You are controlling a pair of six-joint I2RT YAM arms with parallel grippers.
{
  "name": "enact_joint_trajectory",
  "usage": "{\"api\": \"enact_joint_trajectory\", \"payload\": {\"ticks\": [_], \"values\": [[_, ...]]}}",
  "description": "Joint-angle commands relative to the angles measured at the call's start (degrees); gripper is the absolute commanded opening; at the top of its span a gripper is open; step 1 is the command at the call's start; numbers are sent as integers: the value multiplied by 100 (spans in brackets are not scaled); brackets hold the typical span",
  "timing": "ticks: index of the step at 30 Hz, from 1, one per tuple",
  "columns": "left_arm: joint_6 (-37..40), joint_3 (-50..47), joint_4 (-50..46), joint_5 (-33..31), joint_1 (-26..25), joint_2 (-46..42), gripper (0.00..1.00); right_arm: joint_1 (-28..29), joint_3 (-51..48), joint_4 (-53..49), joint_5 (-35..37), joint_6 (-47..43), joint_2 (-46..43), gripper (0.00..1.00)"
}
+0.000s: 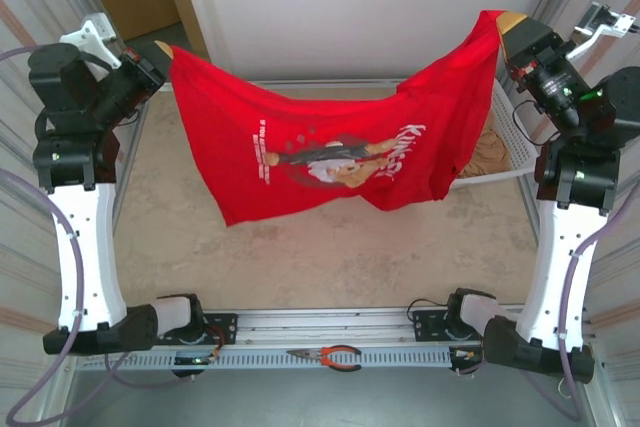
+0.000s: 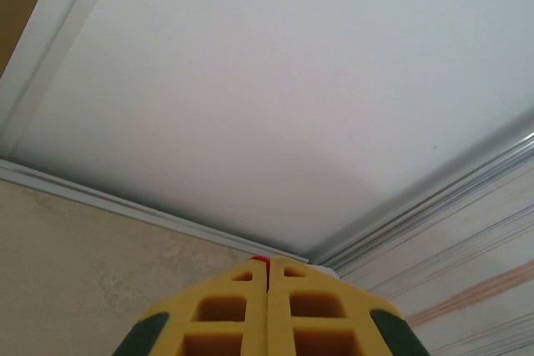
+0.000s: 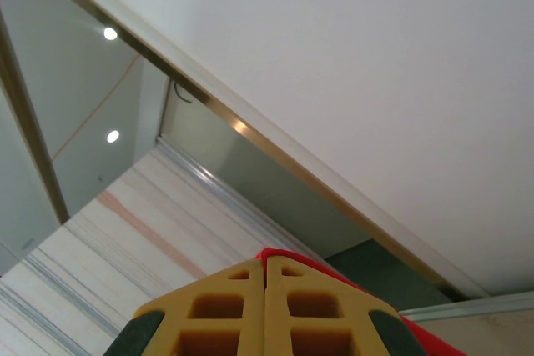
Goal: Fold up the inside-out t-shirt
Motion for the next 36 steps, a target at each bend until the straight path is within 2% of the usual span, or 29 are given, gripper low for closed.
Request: {"api": "enact_joint_trajectory", "payload": {"ticks": [1, 6, 11, 15, 18, 19, 21, 22, 26, 29, 33, 36], "values": [[179, -316, 106, 154, 29, 443, 0, 233, -273, 178, 41, -138, 366, 0], [434, -845, 250, -43, -172, 754, 0, 626, -569, 74, 143, -631, 717, 0], [714, -1085, 291, -356, -482, 1350, 0, 1025, -1037, 35, 584, -1429, 1038, 0], [860, -972, 488, -691, -679, 2159, 0, 1116, -1402, 182, 621, -1604, 1444, 0], [1058, -536, 458, -818, -702, 2828, 0, 1169, -1545, 178, 664, -1787, 1700, 0], [1148, -340, 308, -872, -709, 3071, 7, 1202, -1591, 184, 685, -1838, 1768, 0], [1375, 51, -160, -946, -715, 3434, 33, 1255, -1662, 154, 730, -1930, 1868, 0], [1421, 149, -484, -1059, -726, 3516, 40, 1293, -1722, 165, 728, -1955, 1901, 0], [1584, -875, -792, -1566, -962, 2770, 46, 1456, -1938, 203, 757, -2047, 1903, 0], [1500, -2273, -814, -2094, -1309, 1716, 46, 1561, -2105, 201, 865, -2151, 1828, 0], [1364, -3774, -1102, -2588, -2033, 667, 42, 1609, -2240, 250, 849, -2152, 1799, 0], [1285, -4425, -1492, -2830, -2490, 463, 42, 1606, -2327, 258, 856, -2180, 1733, 0]]}}
